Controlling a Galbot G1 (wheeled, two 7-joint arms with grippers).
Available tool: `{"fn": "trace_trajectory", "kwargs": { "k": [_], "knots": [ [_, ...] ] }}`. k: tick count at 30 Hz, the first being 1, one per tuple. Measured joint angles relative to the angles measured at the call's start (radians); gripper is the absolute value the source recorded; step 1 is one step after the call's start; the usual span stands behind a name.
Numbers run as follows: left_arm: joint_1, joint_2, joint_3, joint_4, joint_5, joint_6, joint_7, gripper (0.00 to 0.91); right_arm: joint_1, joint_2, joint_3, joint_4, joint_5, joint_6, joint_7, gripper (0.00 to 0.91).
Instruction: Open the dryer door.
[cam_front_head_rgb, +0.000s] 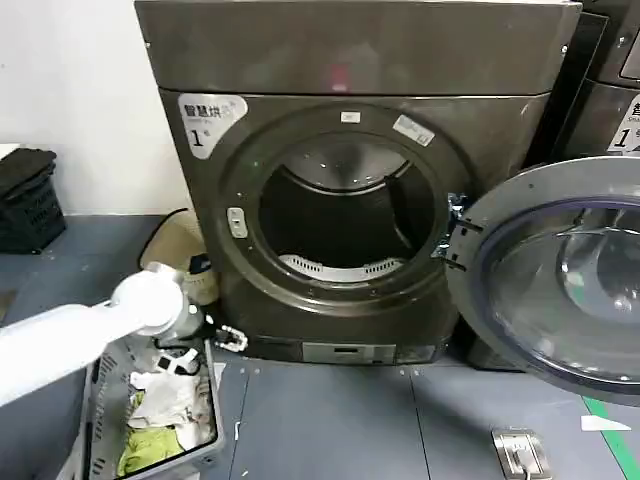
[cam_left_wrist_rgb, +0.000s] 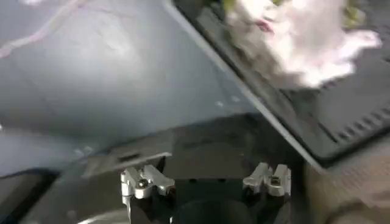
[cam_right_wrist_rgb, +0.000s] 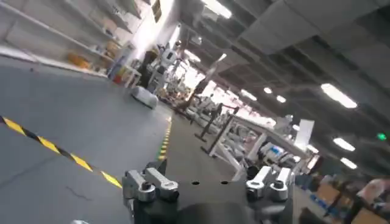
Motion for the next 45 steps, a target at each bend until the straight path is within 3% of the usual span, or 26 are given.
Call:
{"fn": "trace_trajectory", "kwargs": {
  "k": [6,26,45],
  "knots": [
    [-0.013,0.013,0.017,0.001,0.041,0.001,0.0,0.907,0.002,0.001,-0.003,-0.007,0.061,0.042,-0.015,0.907],
    [-0.019,0.063,0.029,0.038,0.117,0.002,-0.011,0.907,0.006,0.019,-0.017,-0.012,0.069,0.129,-0.054,0.907],
    [-0.017,0.08,0.037,0.069,0.109,0.003,-0.013,0.907,0.014,0.025,-0.031,-0.007,0.07,0.141,-0.055,0.907]
  ]
}}
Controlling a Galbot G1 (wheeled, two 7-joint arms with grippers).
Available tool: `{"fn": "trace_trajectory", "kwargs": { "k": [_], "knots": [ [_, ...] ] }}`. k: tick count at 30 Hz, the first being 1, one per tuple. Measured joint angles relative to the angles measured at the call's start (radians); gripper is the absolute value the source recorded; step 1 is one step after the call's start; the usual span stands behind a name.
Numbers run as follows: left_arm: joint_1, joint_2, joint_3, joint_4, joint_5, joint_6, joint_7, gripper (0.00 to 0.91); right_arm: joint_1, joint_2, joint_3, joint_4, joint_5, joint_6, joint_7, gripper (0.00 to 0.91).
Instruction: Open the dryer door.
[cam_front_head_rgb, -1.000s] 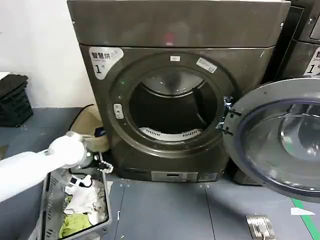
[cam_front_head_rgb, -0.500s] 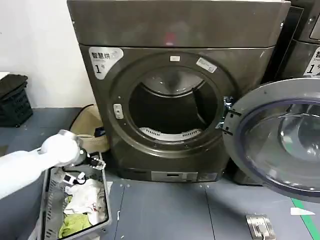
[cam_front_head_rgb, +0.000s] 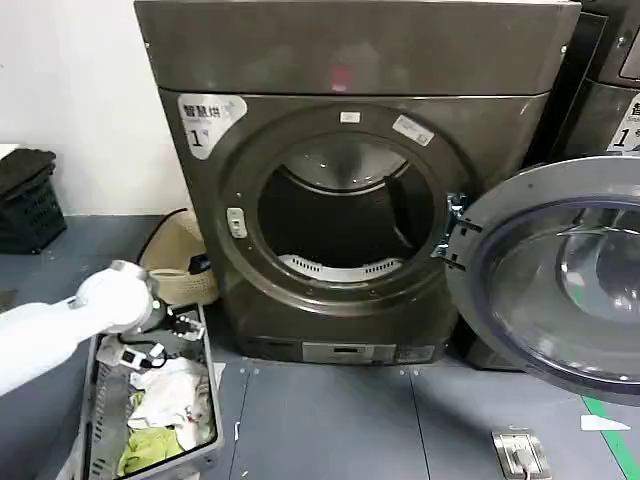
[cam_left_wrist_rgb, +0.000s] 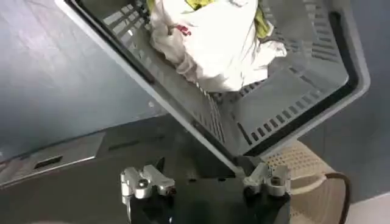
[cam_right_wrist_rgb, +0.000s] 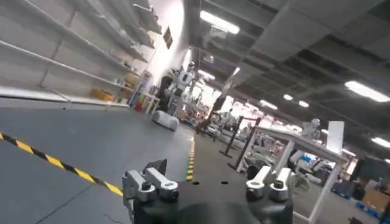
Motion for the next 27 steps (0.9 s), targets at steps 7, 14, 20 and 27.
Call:
{"fn": "trace_trajectory", "kwargs": {
  "k": [7,14,20,27],
  "knots": [
    [0.002,-0.002,0.0,0.013,0.005,0.0,0.001,0.907,0.002,0.001,-0.002,0.0,-0.01,0.002,-0.002,0.907],
    [0.001,-0.001,0.0,0.027,0.008,0.0,0.002,0.907,0.006,0.0,-0.002,-0.004,-0.021,0.004,-0.002,0.907],
    [0.001,0.0,0.0,0.036,0.009,0.0,0.003,0.907,0.007,0.0,-0.002,-0.004,-0.022,0.004,-0.005,0.907],
    [0.001,0.002,0.0,0.042,0.009,0.0,0.003,0.907,0.007,0.001,-0.003,-0.002,-0.022,0.004,-0.008,0.907]
  ]
}}
